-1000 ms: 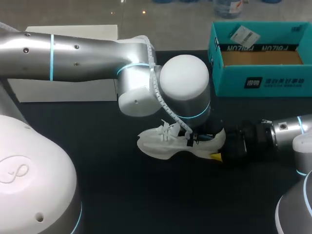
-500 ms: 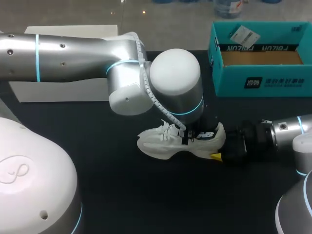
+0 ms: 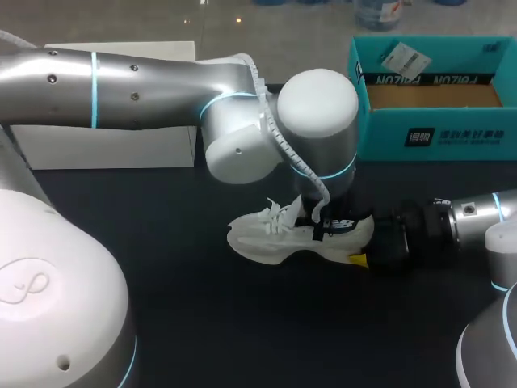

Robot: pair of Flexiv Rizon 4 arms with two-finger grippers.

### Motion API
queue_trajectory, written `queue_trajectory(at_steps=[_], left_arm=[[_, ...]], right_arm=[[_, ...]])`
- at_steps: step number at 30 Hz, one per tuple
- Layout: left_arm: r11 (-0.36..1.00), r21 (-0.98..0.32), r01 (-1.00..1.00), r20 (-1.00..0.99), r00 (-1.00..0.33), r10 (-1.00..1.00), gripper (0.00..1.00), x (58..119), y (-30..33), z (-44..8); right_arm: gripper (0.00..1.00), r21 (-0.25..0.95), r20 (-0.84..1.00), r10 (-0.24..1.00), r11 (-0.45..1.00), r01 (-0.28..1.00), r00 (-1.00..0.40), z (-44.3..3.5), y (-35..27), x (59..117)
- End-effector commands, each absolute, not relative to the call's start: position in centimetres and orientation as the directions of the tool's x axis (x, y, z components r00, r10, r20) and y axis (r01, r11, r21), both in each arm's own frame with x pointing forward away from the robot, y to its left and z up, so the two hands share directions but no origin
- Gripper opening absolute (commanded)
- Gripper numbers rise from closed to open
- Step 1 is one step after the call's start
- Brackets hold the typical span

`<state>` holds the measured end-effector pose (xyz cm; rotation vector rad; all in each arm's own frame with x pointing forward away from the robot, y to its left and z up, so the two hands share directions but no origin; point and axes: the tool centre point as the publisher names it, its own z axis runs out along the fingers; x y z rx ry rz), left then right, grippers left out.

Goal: Take the shoe out of the shoebox, open the shoe tongue, remove and reinsert the insole, then place the shoe into the shoebox

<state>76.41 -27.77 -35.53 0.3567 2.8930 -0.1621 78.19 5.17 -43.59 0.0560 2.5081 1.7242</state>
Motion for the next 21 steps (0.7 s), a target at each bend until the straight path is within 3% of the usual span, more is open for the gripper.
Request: queue_trajectory(at_steps=[1,2,6,16,21], left_arm=[[0.960,-0.063,0.273,-0.171,-0.950,0.259,0.16,76.8,-29.0,-37.0],[0.958,-0.062,0.282,-0.158,-0.950,0.269,0.18,76.7,-29.0,-37.1],[0.953,-0.062,0.295,-0.152,-0.947,0.283,0.40,76.3,-28.2,-37.0],[0.954,-0.043,0.296,-0.164,-0.944,0.285,0.59,76.2,-27.5,-37.4],[0.952,-0.039,0.303,-0.170,-0.941,0.292,0.60,76.5,-28.4,-37.9]], right_arm=[[0.00,0.932,-0.059,0.085,0.363,-0.024,-0.995,-44.4,5.5,78.1],[0.00,0.932,-0.059,0.085,0.363,-0.024,-0.995,-44.4,5.5,78.1],[0.00,0.932,-0.059,0.085,0.363,-0.024,-0.995,-44.4,5.5,78.1],[0.00,0.932,-0.059,0.085,0.363,-0.024,-0.995,-44.4,5.5,78.1],[0.00,0.932,-0.059,0.085,0.363,-0.024,-0.995,-44.4,5.5,78.1]])
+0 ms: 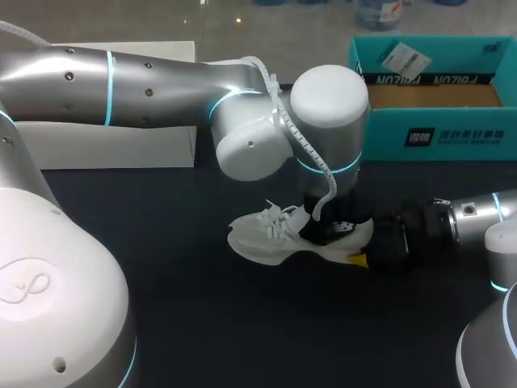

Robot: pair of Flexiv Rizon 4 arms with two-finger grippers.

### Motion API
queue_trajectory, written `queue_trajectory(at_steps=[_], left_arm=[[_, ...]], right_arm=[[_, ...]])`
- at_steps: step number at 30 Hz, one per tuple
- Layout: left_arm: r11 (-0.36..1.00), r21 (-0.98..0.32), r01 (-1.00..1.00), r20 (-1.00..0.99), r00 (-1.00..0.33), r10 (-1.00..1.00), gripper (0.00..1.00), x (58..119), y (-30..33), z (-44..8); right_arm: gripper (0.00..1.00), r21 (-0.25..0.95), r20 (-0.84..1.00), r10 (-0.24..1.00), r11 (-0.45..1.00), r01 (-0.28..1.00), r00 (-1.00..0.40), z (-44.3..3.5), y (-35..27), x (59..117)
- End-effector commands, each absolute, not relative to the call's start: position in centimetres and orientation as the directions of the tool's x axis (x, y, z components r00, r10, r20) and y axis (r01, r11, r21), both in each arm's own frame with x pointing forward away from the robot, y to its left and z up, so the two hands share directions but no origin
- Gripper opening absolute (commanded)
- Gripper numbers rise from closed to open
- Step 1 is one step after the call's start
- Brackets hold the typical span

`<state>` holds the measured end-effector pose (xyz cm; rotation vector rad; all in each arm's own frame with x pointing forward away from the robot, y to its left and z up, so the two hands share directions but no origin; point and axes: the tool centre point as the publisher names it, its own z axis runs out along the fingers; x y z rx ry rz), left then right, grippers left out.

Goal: Take the shoe out of the shoebox, open the shoe tongue, remove and reinsert the insole, then place the shoe into the shoebox

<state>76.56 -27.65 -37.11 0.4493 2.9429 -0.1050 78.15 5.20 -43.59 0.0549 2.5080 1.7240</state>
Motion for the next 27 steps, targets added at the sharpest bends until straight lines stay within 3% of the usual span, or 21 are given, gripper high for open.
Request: queue_trajectory(at_steps=[1,9,17,18,19,21,27], left_arm=[[0.952,-0.037,0.304,-0.169,-0.941,0.293,0.61,76.8,-28.7,-38.2],[0.958,-0.021,0.287,-0.105,-0.953,0.283,0.66,78.7,-29.7,-40.2],[0.951,0.023,0.308,-0.126,-0.943,0.308,0.62,78.3,-29.6,-44.4],[0.952,0.020,0.305,-0.131,-0.943,0.305,0.60,78.2,-29.5,-44.7],[0.952,0.012,0.307,-0.133,-0.943,0.306,0.46,78.1,-29.3,-44.9],[0.957,0.000,0.290,-0.125,-0.949,0.288,0.00,78.2,-29.1,-45.1],[0.961,-0.017,0.277,-0.134,-0.953,0.272,0.00,78.0,-28.3,-44.0]], right_arm=[[0.00,0.932,-0.059,0.085,0.363,-0.024,-0.995,-44.4,5.5,78.1],[0.00,0.932,-0.059,0.085,0.363,-0.024,-0.995,-44.4,5.5,78.1],[0.00,0.932,-0.059,0.085,0.363,-0.024,-0.995,-44.4,5.5,78.1],[0.00,0.932,-0.059,0.085,0.363,-0.024,-0.995,-44.4,5.5,78.1],[0.00,0.932,-0.059,0.085,0.363,-0.024,-0.995,-44.4,5.5,78.1],[0.00,0.932,-0.059,0.085,0.363,-0.024,-0.995,-44.4,5.5,78.1],[0.00,0.932,-0.059,0.085,0.363,-0.024,-0.995,-44.4,5.5,78.1]])
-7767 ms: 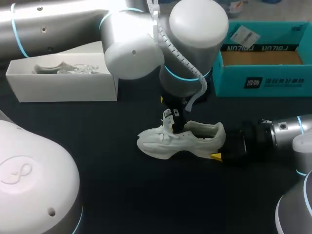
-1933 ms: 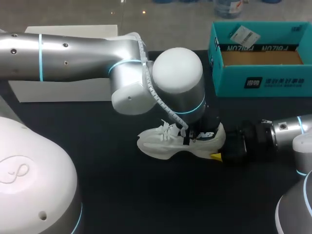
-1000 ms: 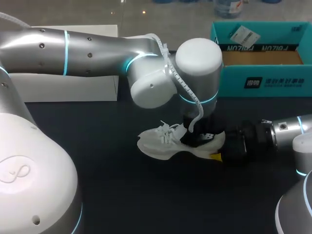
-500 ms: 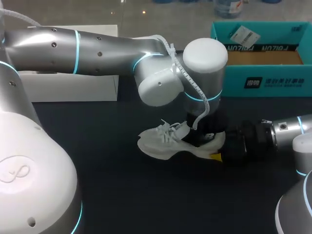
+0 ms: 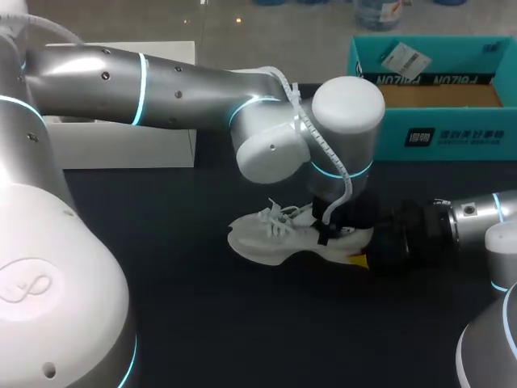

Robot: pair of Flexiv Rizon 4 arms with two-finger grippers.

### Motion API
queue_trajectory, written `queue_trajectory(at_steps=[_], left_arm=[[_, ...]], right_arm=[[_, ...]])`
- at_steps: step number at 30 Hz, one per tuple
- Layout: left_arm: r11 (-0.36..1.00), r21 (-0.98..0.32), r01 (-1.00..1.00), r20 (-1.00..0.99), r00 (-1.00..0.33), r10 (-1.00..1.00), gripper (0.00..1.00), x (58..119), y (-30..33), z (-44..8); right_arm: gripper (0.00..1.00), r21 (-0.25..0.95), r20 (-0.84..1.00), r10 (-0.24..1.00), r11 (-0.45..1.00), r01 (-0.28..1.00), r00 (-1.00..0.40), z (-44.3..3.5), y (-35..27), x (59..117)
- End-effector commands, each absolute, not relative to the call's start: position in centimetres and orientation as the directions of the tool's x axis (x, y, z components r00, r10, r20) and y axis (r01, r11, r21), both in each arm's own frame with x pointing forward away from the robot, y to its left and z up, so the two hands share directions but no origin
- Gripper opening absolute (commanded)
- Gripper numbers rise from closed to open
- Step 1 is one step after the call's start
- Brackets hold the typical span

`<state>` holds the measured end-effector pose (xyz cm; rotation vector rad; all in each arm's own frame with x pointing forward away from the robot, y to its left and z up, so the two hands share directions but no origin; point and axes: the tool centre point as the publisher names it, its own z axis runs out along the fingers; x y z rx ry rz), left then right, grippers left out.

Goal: Take the shoe out of the shoebox, open the shoe tongue, remove and reinsert the insole, then place the shoe into the shoebox

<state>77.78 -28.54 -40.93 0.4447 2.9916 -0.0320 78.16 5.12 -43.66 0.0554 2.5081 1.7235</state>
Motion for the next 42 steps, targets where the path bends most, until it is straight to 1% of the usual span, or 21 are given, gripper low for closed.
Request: queue_trajectory(at_steps=[1,20,28,42], left_arm=[[0.961,-0.021,0.276,-0.136,-0.953,0.271,0.00,78.1,-28.3,-43.7],[0.967,-0.087,0.240,-0.238,-0.948,0.213,0.00,77.7,-27.0,-36.7],[0.964,-0.140,0.225,-0.273,-0.945,0.181,0.00,78.0,-25.8,-33.6],[0.948,-0.217,0.233,-0.305,-0.939,0.161,0.00,77.1,-25.3,-30.0]], right_arm=[[0.00,0.932,-0.059,0.085,0.363,-0.024,-0.995,-44.4,5.5,78.1],[0.00,0.932,-0.059,0.085,0.363,-0.024,-0.995,-44.4,5.5,78.1],[0.00,0.932,-0.059,0.085,0.363,-0.024,-0.995,-44.4,5.5,78.1],[0.00,0.932,-0.059,0.085,0.363,-0.024,-0.995,-44.4,5.5,78.1]])
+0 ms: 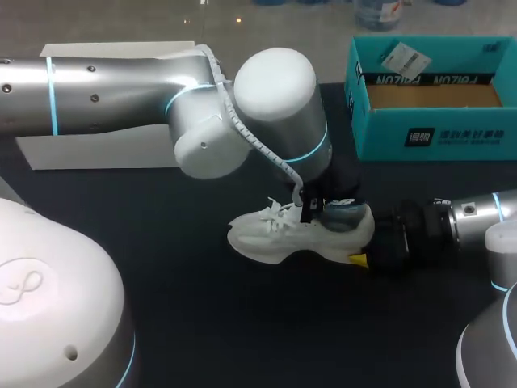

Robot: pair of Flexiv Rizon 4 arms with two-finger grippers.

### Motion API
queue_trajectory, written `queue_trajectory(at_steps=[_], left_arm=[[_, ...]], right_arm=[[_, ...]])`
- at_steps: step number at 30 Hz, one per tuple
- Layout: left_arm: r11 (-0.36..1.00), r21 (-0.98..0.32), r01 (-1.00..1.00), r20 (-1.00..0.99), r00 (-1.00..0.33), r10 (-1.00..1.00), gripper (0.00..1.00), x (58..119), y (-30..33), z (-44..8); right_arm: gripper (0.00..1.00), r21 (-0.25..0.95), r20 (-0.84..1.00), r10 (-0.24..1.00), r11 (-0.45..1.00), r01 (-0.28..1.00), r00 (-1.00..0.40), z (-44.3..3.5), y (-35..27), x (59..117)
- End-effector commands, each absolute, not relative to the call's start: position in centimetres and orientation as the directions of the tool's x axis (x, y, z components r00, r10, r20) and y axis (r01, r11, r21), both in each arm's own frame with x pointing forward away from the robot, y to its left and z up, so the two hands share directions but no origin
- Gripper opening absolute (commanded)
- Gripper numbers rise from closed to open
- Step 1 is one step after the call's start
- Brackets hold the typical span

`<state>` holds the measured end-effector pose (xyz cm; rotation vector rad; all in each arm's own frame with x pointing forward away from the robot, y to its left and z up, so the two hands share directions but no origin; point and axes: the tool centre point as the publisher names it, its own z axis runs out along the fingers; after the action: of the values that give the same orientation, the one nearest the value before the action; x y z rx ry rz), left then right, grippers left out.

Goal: Take the shoe out of the shoebox, open the shoe tongue, remove and reinsert the insole, then place the shoe into the shoebox

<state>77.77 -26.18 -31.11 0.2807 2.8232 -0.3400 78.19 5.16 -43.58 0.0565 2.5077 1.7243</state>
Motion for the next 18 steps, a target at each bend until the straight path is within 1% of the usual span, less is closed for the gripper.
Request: queue_trajectory(at_steps=[1,12,18], left_arm=[[0.946,-0.220,0.239,-0.307,-0.937,0.165,0.00,76.8,-25.6,-29.9],[0.936,-0.218,0.277,-0.304,-0.930,0.204,0.00,74.5,-29.8,-30.9],[0.932,-0.228,0.283,-0.296,-0.932,0.210,0.00,74.2,-31.1,-30.8]], right_arm=[[0.00,0.932,-0.059,0.085,0.363,-0.024,-0.995,-44.4,5.5,78.1],[0.00,0.932,-0.059,0.085,0.363,-0.024,-0.995,-44.4,5.5,78.1],[0.00,0.932,-0.059,0.085,0.363,-0.024,-0.995,-44.4,5.5,78.1]])
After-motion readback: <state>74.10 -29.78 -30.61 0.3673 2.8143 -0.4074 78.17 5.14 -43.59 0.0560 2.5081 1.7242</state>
